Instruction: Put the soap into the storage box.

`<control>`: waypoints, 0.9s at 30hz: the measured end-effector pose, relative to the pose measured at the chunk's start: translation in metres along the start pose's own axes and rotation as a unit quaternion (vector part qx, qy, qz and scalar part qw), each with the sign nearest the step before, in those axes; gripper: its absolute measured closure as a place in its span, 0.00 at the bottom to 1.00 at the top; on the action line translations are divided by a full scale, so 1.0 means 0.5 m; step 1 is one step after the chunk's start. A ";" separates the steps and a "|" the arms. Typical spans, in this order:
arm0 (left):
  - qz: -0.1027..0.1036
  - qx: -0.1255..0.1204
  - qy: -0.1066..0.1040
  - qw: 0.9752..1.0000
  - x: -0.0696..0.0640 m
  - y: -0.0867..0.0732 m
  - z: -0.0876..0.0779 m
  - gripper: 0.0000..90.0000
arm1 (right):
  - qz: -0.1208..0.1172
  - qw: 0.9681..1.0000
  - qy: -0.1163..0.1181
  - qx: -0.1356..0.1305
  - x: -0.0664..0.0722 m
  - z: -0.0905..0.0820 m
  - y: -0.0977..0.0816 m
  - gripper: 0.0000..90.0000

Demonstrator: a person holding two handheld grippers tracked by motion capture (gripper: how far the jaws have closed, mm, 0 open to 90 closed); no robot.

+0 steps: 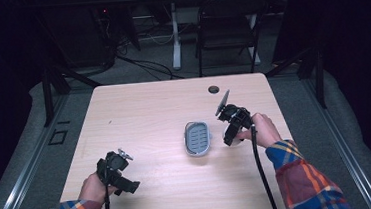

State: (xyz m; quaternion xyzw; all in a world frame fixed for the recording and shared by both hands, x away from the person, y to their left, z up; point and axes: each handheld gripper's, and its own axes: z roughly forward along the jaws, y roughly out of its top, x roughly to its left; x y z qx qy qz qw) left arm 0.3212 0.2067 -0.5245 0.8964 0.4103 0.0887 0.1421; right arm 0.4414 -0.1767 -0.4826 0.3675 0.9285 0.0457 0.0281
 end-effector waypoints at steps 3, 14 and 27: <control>0.000 0.001 0.000 1.000 -0.001 0.000 0.000 0.00 | 0.001 1.000 0.000 -0.004 0.001 -0.001 0.001 0.27; 0.001 0.001 -0.001 1.000 0.000 0.000 0.000 0.00 | -0.003 1.000 -0.002 -0.009 0.001 -0.023 0.014 0.27; 0.001 0.001 -0.001 1.000 0.000 0.000 0.000 0.00 | -0.012 1.000 -0.008 -0.012 0.005 -0.049 0.032 0.27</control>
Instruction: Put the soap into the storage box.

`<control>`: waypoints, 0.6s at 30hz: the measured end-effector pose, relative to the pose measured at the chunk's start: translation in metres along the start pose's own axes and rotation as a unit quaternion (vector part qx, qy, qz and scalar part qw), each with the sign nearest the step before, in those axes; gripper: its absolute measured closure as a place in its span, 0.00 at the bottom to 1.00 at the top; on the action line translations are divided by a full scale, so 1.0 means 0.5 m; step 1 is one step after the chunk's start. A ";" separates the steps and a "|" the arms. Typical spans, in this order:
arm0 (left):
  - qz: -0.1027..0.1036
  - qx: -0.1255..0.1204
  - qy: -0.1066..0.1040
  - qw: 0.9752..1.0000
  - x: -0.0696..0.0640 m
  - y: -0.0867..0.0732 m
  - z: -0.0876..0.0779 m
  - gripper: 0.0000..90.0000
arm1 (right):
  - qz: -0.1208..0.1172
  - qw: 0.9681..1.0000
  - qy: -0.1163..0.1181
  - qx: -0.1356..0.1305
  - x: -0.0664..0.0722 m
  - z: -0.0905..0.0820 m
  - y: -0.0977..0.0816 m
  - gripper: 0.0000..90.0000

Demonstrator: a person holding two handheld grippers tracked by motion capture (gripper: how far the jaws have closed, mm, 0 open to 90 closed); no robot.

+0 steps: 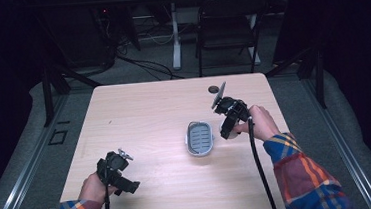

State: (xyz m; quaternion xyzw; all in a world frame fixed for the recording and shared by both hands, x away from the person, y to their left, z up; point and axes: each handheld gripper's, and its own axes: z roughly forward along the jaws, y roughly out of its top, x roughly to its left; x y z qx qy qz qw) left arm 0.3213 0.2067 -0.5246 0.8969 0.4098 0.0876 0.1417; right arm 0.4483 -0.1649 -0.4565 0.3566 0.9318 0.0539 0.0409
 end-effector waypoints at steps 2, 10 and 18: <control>0.001 0.002 -0.001 1.000 0.000 0.001 0.000 0.00 | -0.002 1.000 0.000 0.002 0.002 -0.006 0.005 0.27; 0.001 0.002 -0.001 1.000 0.000 0.001 0.000 0.00 | -0.009 1.000 -0.001 -0.005 0.008 -0.021 0.024 0.27; 0.001 0.002 -0.001 1.000 0.000 0.001 0.000 0.00 | -0.019 1.000 -0.006 0.001 0.016 -0.036 0.048 0.27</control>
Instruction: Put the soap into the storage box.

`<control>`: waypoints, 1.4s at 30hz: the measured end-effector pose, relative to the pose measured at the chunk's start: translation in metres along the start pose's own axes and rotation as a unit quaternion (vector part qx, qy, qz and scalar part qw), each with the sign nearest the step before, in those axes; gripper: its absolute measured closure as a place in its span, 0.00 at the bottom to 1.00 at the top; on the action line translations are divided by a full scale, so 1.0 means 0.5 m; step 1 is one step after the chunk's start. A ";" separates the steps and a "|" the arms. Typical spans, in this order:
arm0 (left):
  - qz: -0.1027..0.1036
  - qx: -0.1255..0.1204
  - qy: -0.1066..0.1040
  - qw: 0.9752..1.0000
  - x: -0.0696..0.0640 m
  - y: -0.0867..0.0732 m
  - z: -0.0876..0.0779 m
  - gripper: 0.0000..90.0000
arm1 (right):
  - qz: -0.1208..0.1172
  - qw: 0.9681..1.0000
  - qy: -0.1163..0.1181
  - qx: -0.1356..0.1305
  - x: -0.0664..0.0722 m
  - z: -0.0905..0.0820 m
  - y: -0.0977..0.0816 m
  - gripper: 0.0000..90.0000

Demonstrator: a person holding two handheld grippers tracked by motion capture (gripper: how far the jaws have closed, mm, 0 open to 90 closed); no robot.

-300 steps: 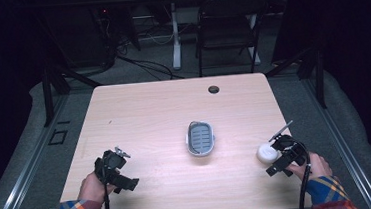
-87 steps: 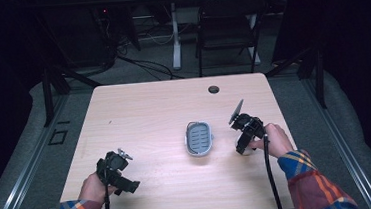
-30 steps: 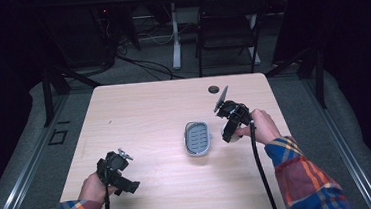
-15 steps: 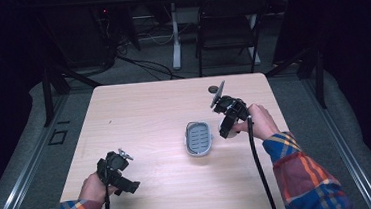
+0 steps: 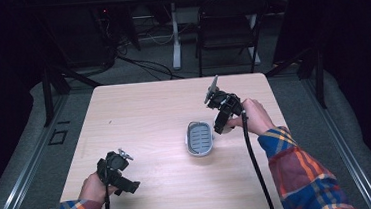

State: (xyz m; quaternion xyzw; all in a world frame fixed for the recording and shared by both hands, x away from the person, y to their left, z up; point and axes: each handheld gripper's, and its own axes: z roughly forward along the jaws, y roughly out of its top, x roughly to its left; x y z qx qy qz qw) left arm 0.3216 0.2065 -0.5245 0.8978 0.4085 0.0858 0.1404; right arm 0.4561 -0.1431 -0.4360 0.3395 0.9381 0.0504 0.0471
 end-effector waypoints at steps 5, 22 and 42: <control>0.000 -0.002 0.000 1.000 0.000 0.000 0.001 0.00 | -0.011 1.000 -0.001 -0.003 0.011 -0.003 0.023 0.27; -0.001 -0.002 -0.001 1.000 0.001 -0.001 0.001 0.00 | -0.039 0.999 0.016 0.009 0.050 0.038 0.087 0.27; -0.001 -0.001 0.000 1.000 0.001 -0.002 0.001 0.00 | -0.050 0.998 0.035 0.031 0.074 0.099 0.129 0.27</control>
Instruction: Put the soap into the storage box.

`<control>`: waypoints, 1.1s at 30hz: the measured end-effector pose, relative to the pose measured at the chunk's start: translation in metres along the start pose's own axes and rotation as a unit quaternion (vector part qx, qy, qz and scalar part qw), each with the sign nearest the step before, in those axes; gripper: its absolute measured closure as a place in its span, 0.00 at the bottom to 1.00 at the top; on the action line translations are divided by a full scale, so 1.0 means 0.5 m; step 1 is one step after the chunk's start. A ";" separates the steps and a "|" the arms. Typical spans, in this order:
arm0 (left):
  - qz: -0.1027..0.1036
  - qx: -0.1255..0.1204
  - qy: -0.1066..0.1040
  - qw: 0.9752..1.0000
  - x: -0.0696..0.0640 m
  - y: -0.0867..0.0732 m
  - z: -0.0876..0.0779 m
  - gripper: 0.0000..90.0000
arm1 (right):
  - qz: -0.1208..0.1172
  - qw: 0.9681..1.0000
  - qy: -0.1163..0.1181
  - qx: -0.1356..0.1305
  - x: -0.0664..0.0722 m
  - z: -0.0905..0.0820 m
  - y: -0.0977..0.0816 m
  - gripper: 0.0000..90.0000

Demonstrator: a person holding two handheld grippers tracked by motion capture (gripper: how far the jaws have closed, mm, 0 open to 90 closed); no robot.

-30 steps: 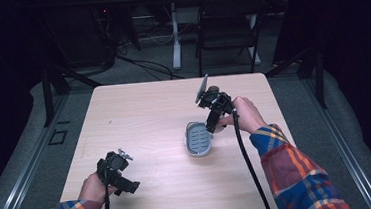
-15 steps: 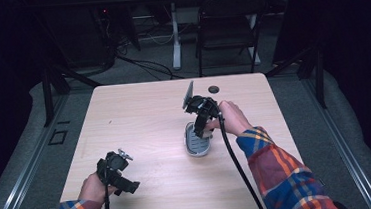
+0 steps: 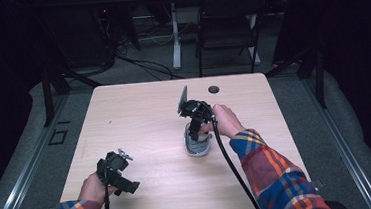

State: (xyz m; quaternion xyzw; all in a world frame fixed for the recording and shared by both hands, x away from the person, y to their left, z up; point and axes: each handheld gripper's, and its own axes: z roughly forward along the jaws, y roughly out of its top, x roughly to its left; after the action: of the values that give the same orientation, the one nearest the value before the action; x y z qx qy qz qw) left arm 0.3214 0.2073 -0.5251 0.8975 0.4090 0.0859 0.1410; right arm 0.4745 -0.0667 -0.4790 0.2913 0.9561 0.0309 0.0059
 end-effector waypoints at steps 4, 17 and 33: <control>0.000 0.001 0.000 1.000 0.000 0.000 0.000 0.00 | -0.002 1.000 0.002 0.005 0.001 0.011 0.002 0.27; -0.001 0.001 0.001 1.000 0.001 0.000 0.000 0.00 | -0.015 1.000 -0.009 0.013 0.003 0.046 0.000 0.27; 0.001 0.006 0.002 1.000 0.000 0.001 0.001 0.00 | -0.012 1.000 -0.005 0.008 -0.006 0.059 -0.006 0.27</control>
State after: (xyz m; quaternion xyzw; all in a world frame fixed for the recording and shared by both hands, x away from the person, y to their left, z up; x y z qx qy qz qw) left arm 0.3215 0.2069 -0.5255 0.8983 0.4092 0.0855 0.1351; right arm 0.4760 -0.0691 -0.5086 0.2802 0.9597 0.0214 0.0084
